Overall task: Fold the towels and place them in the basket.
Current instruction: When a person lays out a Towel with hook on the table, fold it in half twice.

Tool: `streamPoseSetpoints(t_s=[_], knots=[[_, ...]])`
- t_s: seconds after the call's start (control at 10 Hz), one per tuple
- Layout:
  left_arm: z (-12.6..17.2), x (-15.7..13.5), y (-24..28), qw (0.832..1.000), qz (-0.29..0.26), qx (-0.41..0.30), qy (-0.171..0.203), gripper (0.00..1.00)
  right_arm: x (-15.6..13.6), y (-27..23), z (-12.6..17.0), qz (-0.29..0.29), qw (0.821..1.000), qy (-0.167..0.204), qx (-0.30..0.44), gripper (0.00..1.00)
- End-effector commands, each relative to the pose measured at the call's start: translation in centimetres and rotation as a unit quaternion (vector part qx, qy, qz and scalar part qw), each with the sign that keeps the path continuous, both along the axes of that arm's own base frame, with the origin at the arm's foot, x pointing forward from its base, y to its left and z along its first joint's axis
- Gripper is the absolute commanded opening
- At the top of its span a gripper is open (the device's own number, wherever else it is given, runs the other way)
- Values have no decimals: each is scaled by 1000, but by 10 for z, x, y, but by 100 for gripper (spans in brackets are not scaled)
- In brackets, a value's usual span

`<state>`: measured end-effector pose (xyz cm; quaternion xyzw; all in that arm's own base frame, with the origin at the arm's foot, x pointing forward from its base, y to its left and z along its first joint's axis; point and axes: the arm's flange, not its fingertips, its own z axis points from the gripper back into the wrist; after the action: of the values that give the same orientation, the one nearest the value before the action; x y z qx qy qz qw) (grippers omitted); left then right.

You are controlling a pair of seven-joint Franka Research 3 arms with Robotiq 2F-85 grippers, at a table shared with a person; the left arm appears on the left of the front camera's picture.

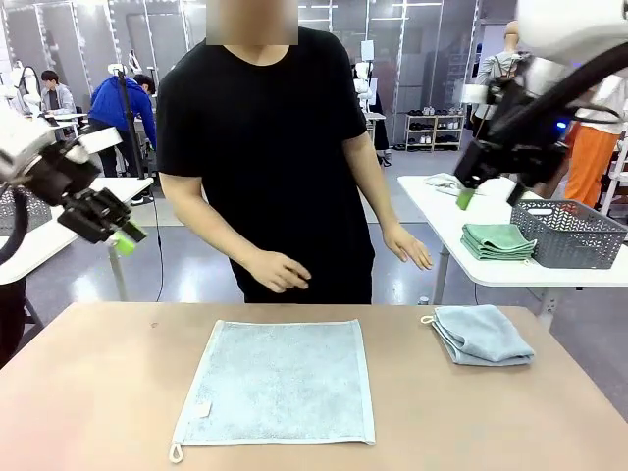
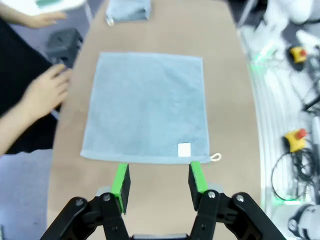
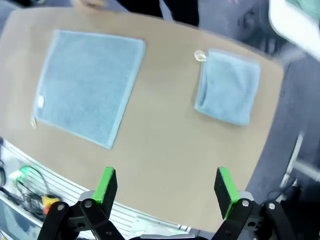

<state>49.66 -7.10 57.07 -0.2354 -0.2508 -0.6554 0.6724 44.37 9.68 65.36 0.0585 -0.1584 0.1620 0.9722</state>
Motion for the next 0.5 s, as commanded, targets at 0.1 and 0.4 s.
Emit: streamPoseSetpoints(t_s=[0.1,0.4], knots=[[19,-4,-77,992,-12,125,17,61,13,74,4,184,981,-31,-55,98],[6,-30,-140,965,53,255,-5,81,26,139,-44,358,926,8,-120,100]])
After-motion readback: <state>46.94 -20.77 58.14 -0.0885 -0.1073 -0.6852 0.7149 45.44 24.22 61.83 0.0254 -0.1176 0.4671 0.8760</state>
